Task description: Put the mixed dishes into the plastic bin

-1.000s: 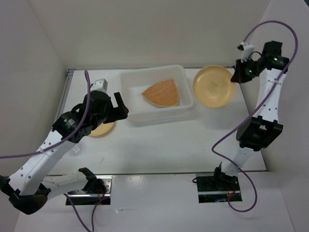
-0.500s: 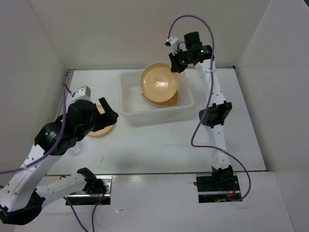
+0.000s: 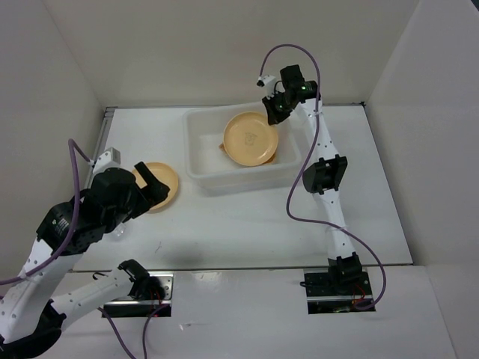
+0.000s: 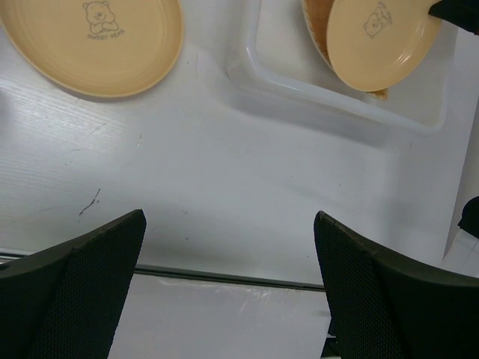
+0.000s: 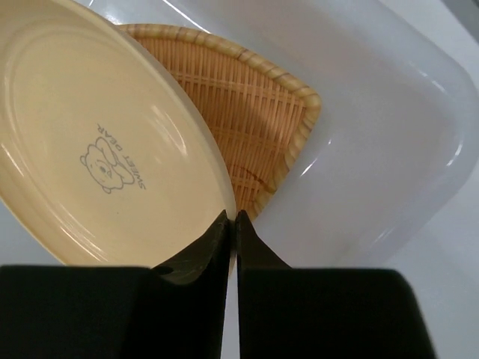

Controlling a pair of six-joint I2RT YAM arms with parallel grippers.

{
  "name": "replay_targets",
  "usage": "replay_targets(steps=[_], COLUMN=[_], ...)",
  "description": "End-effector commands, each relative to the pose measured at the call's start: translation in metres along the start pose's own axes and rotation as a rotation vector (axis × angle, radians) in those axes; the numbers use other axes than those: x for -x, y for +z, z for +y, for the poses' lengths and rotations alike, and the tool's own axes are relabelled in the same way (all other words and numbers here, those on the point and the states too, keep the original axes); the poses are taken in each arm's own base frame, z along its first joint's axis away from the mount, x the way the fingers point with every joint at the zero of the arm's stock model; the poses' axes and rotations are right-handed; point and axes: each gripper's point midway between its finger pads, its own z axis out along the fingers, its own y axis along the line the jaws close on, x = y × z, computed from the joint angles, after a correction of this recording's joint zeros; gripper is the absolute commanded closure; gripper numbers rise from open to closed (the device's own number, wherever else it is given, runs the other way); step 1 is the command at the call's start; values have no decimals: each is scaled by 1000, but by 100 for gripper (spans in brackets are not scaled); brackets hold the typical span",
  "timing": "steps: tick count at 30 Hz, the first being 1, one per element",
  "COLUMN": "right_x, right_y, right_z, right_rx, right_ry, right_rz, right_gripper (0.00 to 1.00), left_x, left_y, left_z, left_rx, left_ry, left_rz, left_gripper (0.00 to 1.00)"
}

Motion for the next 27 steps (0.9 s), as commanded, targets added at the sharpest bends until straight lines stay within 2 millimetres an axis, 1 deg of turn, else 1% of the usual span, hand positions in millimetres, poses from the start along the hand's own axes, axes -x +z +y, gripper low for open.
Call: replay_targets(steps=[1, 2, 3, 4, 5, 6, 7, 8, 9, 10, 11, 12, 13, 14, 15, 16, 17, 18, 19, 21, 22, 23, 24, 25, 26, 27], right_x=[9, 8, 11, 10, 12, 16, 19, 27, 31, 35, 40, 51, 54, 67, 72, 70, 70, 75, 61, 51, 35, 28, 19, 2, -7, -18], right_y=[-6, -5, -8, -8, -16, -21, -26, -37, -42, -49, -57, -78, -86, -117, -130, -135, -144, -171, -163, -171, -178, -181, -185, -190, -192, -196], right_z=[-6, -9, -9, -12, -17, -16, -16, -13, -12, -11, -10, -7, -4, 2, 8, 11, 14, 19, 22, 30, 35, 40, 43, 55, 62, 61], right_rx=[-41, -61, -65, -78, -98, -101, -105, -103, -108, -113, -118, -131, -133, -152, -144, -139, -140, -147, -126, -113, -104, -88, -77, -48, -30, -31], right_ry=[3, 2, 8, 8, 11, 20, 17, 20, 16, 12, 17, 5, 4, -13, -11, -6, -7, -13, 8, 20, 28, 21, 35, 38, 36, 43], right_rz=[-32, -28, -38, -33, -41, -51, -61, -85, -96, -108, -124, -157, -162, -209, -228, -216, -218, -250, -195, -163, -122, -104, -87, -53, -35, -17], right_gripper=[90, 87, 77, 71, 67, 57, 54, 50, 42, 39, 36, 32, 31, 30, 28, 24, 22, 20, 20, 18, 17, 17, 16, 16, 16, 16], left_x=[-4, -4, -6, -6, -8, -8, -11, -17, -19, -29, -30, -29, -27, -29, -25, -17, -13, -6, -7, -11, -17, -20, -34, -44, -38, -48], left_y=[3, 3, 6, 6, 8, 8, 11, 17, 20, 29, 32, 36, 34, 40, 40, 35, 37, 44, 50, 65, 85, 97, 123, 136, 152, 173], left_z=[8, 8, 8, 8, 11, 8, 11, 14, 11, 14, 15, 5, 3, 0, -1, 4, 8, 17, 24, 27, 26, 31, 36, 31, 33, 40], left_rx=[32, 32, 34, 34, 42, 28, 38, 63, 46, 55, 44, -7, -52, -86, -109, -123, -109, -48, 2, 90, 167, 229, 301, 288, 301, 341], left_ry=[-26, -26, -25, -25, -10, -15, 3, 16, 28, 49, 72, 65, 58, 55, 40, 25, 2, -3, 16, 79, 131, 148, 207, 211, 177, 203], left_rz=[2, 2, 3, 3, 8, 12, 19, 35, 41, 62, 56, 39, 18, -7, -35, -97, -131, -178, -177, -148, -100, -74, -1, 76, 97, 176], left_gripper=[1, 1, 1, 1, 1, 1, 1, 1, 1, 1, 1, 1, 1, 1, 1, 1, 1, 1, 1, 1, 1, 1, 1, 1, 1, 1])
